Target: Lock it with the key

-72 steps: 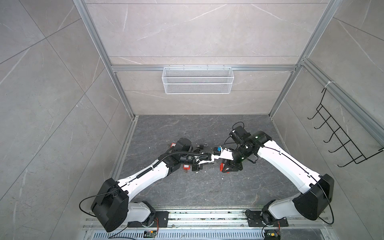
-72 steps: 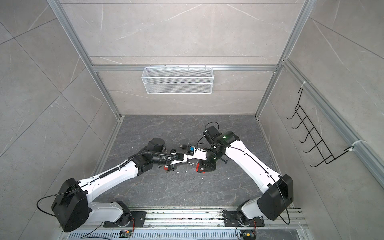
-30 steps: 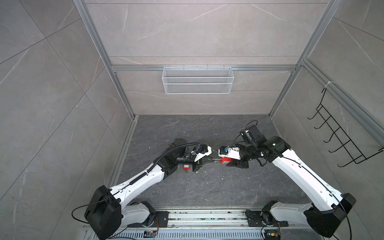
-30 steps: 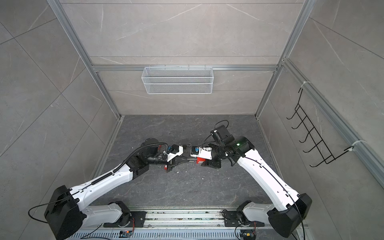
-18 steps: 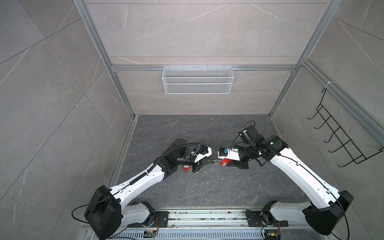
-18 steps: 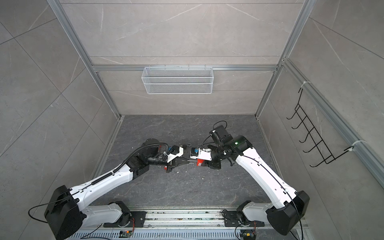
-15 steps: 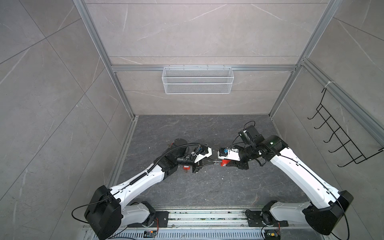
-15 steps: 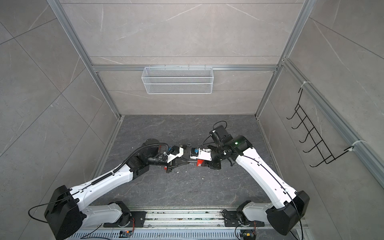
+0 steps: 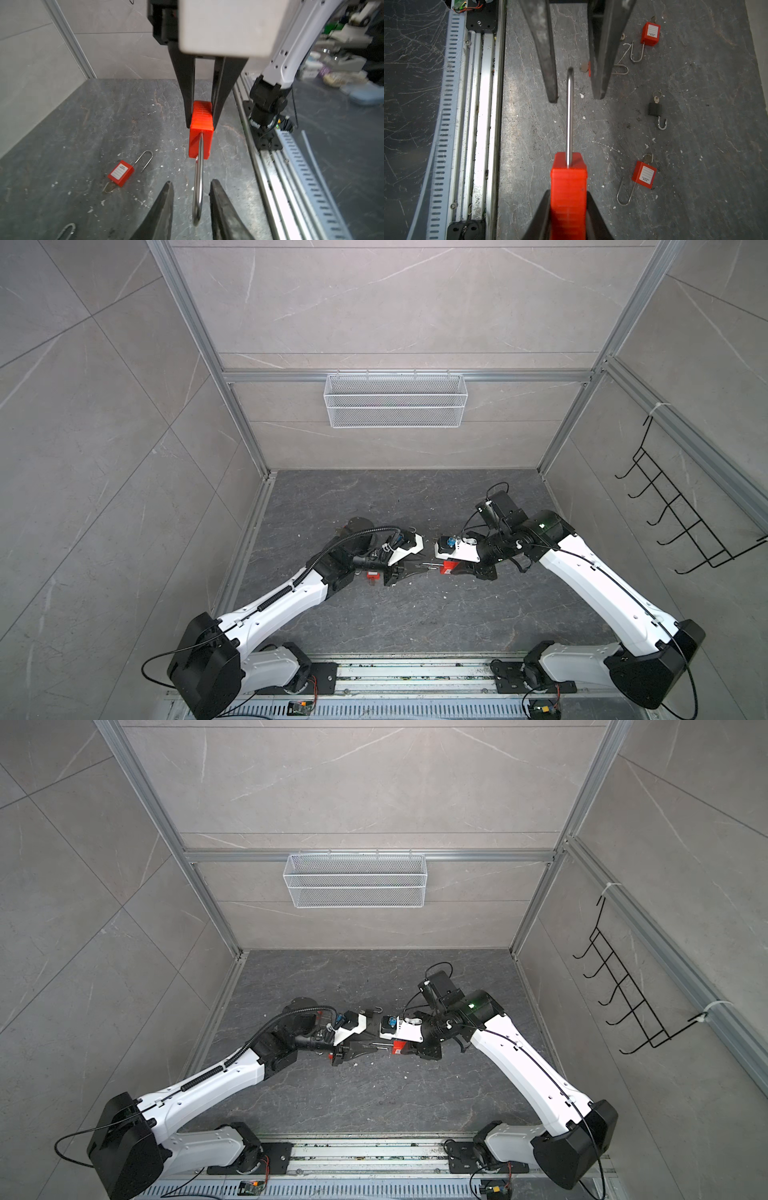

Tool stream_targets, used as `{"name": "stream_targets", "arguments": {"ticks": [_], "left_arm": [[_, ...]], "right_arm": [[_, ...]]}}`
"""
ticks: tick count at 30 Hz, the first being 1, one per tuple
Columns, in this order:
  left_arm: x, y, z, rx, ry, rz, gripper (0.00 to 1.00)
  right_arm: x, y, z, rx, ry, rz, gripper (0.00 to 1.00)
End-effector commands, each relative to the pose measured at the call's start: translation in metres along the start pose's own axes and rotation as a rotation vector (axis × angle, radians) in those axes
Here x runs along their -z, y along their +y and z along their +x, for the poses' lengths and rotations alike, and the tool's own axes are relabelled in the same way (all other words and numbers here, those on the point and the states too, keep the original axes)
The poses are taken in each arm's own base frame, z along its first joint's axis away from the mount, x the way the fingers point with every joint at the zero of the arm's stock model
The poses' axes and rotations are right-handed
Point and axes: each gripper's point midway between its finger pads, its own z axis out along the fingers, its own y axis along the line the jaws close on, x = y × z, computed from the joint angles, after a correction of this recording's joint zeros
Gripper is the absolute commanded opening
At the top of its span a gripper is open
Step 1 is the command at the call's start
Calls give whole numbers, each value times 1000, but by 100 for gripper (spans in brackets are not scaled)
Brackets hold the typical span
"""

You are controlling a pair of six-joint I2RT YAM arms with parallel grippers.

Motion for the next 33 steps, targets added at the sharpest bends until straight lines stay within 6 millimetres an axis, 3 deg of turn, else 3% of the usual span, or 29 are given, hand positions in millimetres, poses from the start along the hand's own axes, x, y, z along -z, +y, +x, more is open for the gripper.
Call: {"name": "stream_targets", "arguments": {"ticks": [1, 18, 22, 29, 33], "left_arm": [[11, -2, -13, -30, -16, -36, 37], [7, -5, -6, 11, 11, -1, 17], [5, -6, -4, 18, 17, 11, 16], [3, -8, -7, 13, 11, 25, 1], [3, -12, -10, 39, 2, 50, 0]], "right_arm": [[8, 5, -10, 1, -40, -11, 17], [6, 3, -14, 1, -56, -18, 15], [7, 2, -17, 5, -64, -14, 15], [5, 1, -19, 8, -66, -14, 14], [4, -5, -21, 27, -69, 18, 15]]}}
